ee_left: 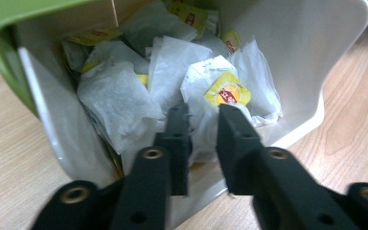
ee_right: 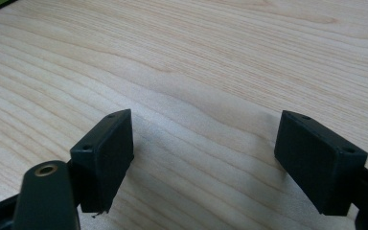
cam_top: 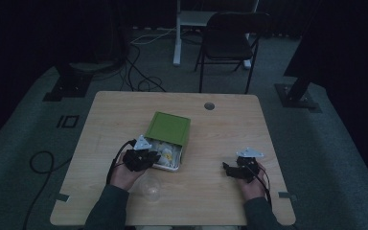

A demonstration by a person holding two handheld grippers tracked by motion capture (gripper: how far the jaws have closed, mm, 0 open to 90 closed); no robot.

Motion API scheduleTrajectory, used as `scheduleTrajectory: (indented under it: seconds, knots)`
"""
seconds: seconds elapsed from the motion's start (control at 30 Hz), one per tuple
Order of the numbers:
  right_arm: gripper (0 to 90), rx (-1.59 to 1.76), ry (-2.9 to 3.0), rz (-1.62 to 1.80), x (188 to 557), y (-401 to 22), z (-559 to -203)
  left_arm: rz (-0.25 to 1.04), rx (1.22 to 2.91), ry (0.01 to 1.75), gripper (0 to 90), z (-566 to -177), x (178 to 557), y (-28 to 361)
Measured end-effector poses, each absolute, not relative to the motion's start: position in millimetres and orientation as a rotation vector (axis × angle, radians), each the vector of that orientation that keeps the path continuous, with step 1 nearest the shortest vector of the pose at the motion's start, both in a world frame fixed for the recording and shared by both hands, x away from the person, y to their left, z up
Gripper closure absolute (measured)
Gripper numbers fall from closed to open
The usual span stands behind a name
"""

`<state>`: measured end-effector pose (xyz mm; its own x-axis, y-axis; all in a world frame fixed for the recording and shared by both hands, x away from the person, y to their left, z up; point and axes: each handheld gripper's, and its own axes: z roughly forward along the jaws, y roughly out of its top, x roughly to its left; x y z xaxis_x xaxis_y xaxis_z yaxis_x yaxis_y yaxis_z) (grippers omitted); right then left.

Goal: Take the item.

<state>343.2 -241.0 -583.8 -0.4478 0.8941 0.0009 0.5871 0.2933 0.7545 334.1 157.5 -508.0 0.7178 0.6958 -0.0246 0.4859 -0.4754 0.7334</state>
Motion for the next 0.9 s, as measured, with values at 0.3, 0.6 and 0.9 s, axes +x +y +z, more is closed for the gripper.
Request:
scheduleTrajectory:
  seconds: [0.3,0.6,0.9]
  knots:
    - [20.9,1.325,2.144,0.978,343.2,-240.9,-583.8,0.348,2.169,0.886,89.6,-506.9,333.9,158.7]
    - [21.0,1.325,2.144,0.977,343.2,-241.0,-583.8,0.338,2.156,0.876,89.6,-505.0,333.2,160.4]
    - [21.0,1.325,2.144,0.977,343.3,-241.0,-583.8,0.335,2.14,0.862,89.6,-499.6,331.5,162.5]
